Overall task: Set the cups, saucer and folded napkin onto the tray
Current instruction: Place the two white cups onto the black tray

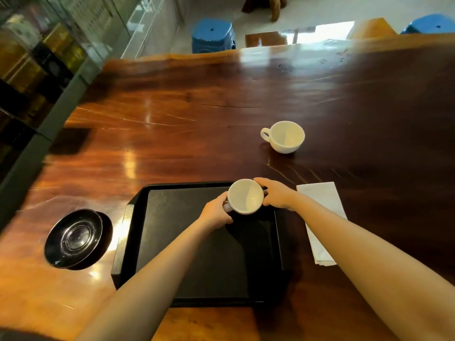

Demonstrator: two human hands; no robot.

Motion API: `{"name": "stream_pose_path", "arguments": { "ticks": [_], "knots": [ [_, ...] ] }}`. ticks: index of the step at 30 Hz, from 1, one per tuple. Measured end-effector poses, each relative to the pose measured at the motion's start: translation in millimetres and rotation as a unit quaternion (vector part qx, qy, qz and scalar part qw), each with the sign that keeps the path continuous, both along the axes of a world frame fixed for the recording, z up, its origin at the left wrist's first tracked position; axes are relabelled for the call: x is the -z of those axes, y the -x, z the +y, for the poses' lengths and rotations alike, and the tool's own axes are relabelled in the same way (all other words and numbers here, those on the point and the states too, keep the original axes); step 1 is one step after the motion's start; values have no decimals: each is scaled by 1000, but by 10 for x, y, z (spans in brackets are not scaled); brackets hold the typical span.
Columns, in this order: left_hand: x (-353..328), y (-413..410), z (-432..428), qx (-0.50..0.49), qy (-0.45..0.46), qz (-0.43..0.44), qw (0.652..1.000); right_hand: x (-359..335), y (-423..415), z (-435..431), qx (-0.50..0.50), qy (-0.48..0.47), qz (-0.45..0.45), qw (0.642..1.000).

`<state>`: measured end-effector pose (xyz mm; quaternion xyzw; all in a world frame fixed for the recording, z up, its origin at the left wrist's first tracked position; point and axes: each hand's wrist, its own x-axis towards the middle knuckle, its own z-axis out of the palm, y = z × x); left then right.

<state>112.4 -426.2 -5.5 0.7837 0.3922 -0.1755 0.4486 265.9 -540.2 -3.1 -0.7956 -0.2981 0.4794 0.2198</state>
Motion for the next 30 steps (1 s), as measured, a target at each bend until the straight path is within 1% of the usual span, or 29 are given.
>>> {"name": "stream_pose_path", "arguments": {
  "ticks": [3,6,12,20,24,30],
  "knots": [
    [-104,33,166,86,-18,68,994,-102,-81,35,-11,33,-8,999],
    [-280,28,355,112,-35,104,988,-261,-193,52,-25,60,-9,998],
    [-728,-305,628,132,-70,85,985,-628,-535,-7,-17,87,-35,995],
    [-1040,-1032,656,168,-25,87,982,-939,-1017,-146,-24,151,-71,986],
    [-1040,-1357,663,177,-11,97,979,-936,-1238,-164,-15,162,-89,983],
    [-795,-1794,718,203,-33,125,971,-683,-1557,-99,-6,192,-80,978]
  ]
}}
